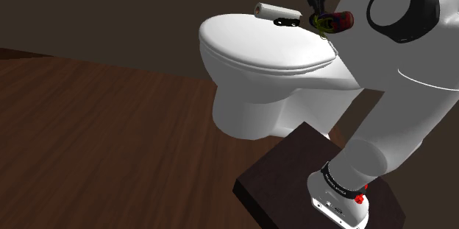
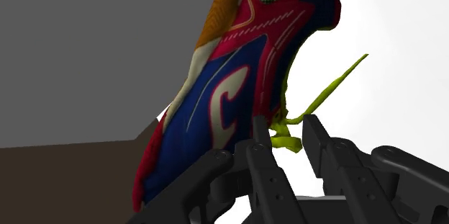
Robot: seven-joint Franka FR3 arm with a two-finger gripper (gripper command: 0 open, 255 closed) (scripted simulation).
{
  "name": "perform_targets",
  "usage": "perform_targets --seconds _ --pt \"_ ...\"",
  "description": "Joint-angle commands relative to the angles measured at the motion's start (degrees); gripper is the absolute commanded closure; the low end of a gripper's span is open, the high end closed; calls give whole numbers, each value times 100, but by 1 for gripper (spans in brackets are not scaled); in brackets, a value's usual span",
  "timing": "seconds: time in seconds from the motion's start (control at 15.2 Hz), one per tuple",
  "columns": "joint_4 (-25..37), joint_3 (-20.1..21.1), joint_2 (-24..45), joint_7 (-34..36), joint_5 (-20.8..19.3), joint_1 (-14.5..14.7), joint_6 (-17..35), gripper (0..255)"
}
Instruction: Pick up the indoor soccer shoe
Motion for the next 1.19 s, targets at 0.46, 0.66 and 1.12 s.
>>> perform_targets --seconds 0.46,0.66,1.12 --pt "620 -79 246 -153 -15 -36 -340 255" --pt "1141 -117 445 -315 -44 -38 -636 255" --pt "2945 -277 1256 -885 -125 -101 -1542 255"
